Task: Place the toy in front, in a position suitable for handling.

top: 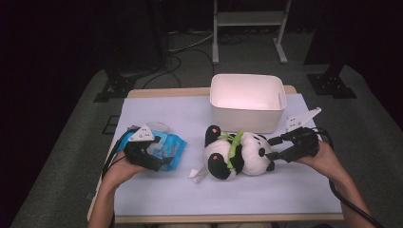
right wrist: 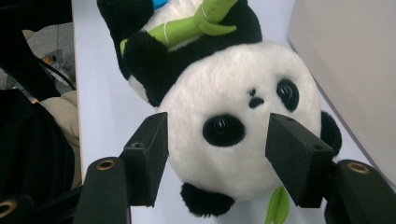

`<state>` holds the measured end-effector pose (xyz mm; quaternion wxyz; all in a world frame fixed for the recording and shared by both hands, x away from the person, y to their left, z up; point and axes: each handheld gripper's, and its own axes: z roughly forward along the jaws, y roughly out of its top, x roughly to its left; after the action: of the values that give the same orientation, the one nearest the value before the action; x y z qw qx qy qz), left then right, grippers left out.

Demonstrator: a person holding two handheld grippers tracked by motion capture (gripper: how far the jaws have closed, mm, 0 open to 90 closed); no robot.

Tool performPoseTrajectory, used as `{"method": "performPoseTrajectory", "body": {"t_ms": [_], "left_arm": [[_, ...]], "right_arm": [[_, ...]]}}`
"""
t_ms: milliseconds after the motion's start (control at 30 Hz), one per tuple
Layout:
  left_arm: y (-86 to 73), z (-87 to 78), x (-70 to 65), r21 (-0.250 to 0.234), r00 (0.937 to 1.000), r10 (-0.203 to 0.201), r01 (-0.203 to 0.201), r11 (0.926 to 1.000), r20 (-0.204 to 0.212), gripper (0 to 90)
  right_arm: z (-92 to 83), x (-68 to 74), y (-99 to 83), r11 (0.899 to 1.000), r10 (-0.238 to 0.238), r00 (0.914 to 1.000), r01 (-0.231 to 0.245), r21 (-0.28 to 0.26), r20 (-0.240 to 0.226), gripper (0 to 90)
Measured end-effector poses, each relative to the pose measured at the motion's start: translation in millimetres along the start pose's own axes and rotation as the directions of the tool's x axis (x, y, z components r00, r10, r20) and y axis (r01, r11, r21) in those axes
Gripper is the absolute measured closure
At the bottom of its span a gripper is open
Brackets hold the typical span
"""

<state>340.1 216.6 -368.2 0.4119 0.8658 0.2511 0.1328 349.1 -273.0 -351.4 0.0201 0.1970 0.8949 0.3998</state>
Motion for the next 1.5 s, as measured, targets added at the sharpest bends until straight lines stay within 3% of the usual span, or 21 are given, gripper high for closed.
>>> {"method": "performPoseTrajectory", "body": {"t_ms": [133, 333, 400, 600, 633, 833, 900, 1067, 1133, 1167, 1267, 1300, 1367, 1500], "left_arm": [[1.6, -4.9, 6.1, 0.010, 0.9999, 0.012, -0.012, 0.9999, -0.003, 11.6], [-0.7, -9.7, 20.4, 0.077, 0.9989, 0.044, -0.043, 0.9961, -0.015, 14.5], [-1.4, -10.5, 22.7, 0.088, 0.9987, 0.048, -0.047, 0.9950, -0.017, 19.5], [-9.7, -10.7, 36.6, 0.107, 0.9996, -0.013, 0.016, 0.9941, -0.023, 26.8], [-13.3, -7.7, 40.1, 0.136, 0.9983, -0.048, 0.052, 0.9893, -0.032, 26.9], [-19.7, -2.4, 43.6, 0.138, 0.9970, -0.073, 0.076, 0.9875, -0.027, 32.9], [-19.7, -1.9, 43.9, 0.152, 0.9981, -0.049, 0.054, 0.9868, -0.039, 38.3], [-20.2, 0.3, 44.6, 0.160, 0.9972, -0.047, 0.056, 0.9855, -0.058, 53.4], [-20.4, 1.3, 44.0, 0.163, 0.9973, -0.042, 0.051, 0.9854, -0.060, 55.1], [-20.9, 2.2, 44.1, 0.167, 0.9974, -0.027, 0.038, 0.9852, -0.067, 61.6], [-21.0, 1.7, 45.6, 0.160, 0.9982, -0.037, 0.044, 0.9861, -0.048, 71.6], [-19.9, 0.9, 45.5, 0.159, 0.9991, -0.018, 0.024, 0.9870, -0.038, 74.6], [-18.3, -0.8, 45.9, 0.162, 0.9990, -0.020, 0.026, 0.9864, -0.039, 82.3], [-17.3, -3.4, 46.8, 0.160, 0.9994, -0.021, 0.025, 0.9868, -0.028, 88.9]], "right_arm": [[-0.4, 0.6, -5.9, 1.000, 0.001, 0.9999, -0.001, -0.002, 0.012, 34.1], [-3.0, 1.1, -10.9, 0.999, 0.001, 0.9999, -0.001, -0.033, 0.012, 32.0], [-3.2, 1.1, -11.6, 0.999, 0.003, 0.9999, -0.002, -0.035, 0.015, 31.7], [-4.4, 0.7, -15.8, 0.998, -0.001, 0.9999, 0.001, -0.060, 0.015, 31.7], [-4.5, 0.7, -16.9, 0.998, 0.001, 0.9999, -0.001, -0.067, 0.012, 31.7], [-6.3, 0.0, -19.9, 0.997, 0.005, 0.9999, -0.004, -0.083, 0.016, 31.6], [-8.5, -0.3, -21.0, 0.996, 0.003, 0.9997, -0.001, -0.092, 0.026, 31.3], [-10.8, -0.4, -22.0, 0.994, 0.010, 0.9995, -0.007, -0.105, 0.030, 30.5], [-10.9, -0.5, -22.0, 0.994, 0.010, 0.9995, -0.007, -0.107, 0.029, 30.5], [-10.4, -0.4, -21.6, 0.994, 0.011, 0.9995, -0.008, -0.105, 0.029, 30.3], [-9.4, -1.1, -21.0, 0.995, 0.007, 0.9996, -0.004, -0.102, 0.028, 29.9], [-8.2, -1.2, -20.6, 0.995, 0.007, 0.9996, -0.004, -0.100, 0.027, 29.7], [-6.6, -1.4, -20.3, 0.996, 0.007, 0.9997, -0.005, -0.092, 0.024, 29.0], [-3.3, -1.8, -20.5, 0.997, 0.006, 0.9997, -0.004, -0.074, 0.022, 28.0]]}}
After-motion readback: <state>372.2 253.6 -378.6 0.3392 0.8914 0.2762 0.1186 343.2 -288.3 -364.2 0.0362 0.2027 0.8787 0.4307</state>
